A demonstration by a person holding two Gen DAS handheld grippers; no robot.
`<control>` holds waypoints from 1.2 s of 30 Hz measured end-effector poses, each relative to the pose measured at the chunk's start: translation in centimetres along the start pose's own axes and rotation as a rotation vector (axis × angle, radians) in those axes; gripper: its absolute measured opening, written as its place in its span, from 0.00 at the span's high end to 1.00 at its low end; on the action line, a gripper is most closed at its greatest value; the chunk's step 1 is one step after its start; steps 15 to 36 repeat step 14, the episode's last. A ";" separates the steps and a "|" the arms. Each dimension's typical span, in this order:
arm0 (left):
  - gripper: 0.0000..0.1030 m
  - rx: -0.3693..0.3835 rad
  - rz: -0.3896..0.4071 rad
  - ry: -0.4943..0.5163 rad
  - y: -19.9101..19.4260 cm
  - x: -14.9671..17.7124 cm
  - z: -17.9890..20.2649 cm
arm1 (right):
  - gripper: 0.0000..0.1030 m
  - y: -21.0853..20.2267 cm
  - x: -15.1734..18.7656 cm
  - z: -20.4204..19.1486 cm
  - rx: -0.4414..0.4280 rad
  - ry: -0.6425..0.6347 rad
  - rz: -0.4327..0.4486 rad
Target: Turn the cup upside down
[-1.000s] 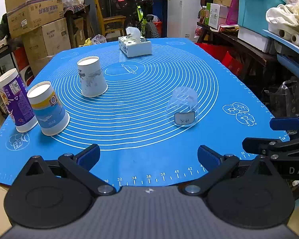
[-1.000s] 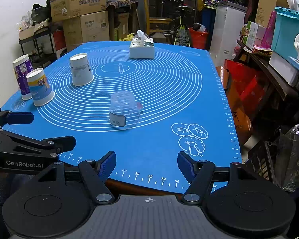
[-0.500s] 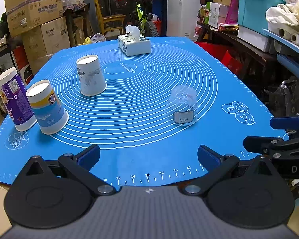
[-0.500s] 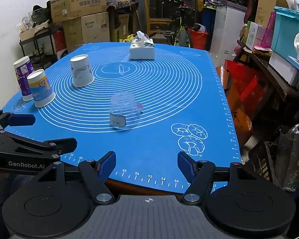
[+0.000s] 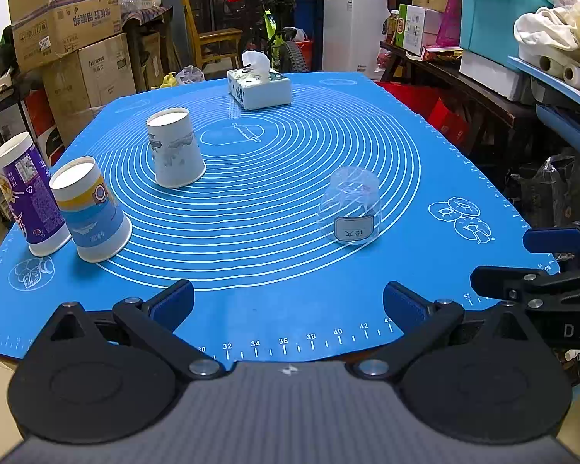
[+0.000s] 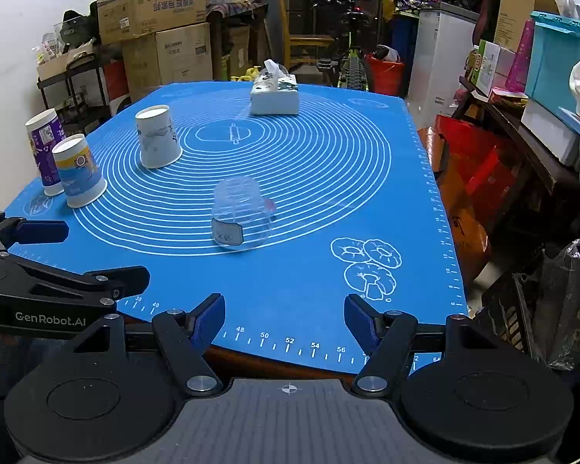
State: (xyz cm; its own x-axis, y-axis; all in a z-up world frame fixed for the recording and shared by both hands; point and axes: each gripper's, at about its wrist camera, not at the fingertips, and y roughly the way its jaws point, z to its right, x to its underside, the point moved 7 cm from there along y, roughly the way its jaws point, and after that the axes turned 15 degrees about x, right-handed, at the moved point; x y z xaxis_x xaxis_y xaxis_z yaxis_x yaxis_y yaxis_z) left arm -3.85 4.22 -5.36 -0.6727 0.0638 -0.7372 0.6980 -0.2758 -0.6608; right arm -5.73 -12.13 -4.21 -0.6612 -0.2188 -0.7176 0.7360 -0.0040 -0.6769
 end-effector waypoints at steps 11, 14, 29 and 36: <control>0.00 0.002 -0.001 0.003 0.0 0.0 0.1 | 0.29 0.0 -0.1 0.1 -0.001 0.004 0.000; 0.00 0.000 -0.003 0.007 0.1 -0.1 0.4 | 0.29 0.0 0.0 0.1 -0.002 0.006 -0.001; 0.00 0.000 -0.003 0.007 0.1 -0.1 0.4 | 0.29 0.0 0.0 0.1 -0.002 0.006 -0.001; 0.00 0.000 -0.003 0.007 0.1 -0.1 0.4 | 0.29 0.0 0.0 0.1 -0.002 0.006 -0.001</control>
